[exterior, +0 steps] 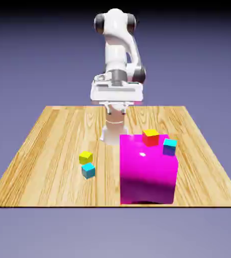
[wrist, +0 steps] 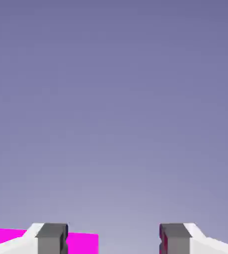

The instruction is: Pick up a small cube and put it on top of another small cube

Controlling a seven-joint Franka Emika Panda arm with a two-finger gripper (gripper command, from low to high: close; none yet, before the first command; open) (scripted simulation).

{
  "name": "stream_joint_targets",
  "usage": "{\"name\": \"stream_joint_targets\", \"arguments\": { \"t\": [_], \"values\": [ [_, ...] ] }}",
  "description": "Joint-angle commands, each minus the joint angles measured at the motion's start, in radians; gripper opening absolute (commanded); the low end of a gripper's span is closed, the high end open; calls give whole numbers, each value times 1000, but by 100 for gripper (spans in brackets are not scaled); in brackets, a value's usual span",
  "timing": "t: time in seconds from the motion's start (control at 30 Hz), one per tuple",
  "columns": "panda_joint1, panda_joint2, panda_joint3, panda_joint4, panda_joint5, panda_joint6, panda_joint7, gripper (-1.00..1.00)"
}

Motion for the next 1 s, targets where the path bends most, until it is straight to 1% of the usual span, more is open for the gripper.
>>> {"name": "stream_joint_targets", "arguments": {
  "t": [0.0,0.97],
  "values": [
    [-15,19,5,-1,31,-4,44,0],
    [-454,567,150,-37,910,-113,1295,0]
  ]
}}
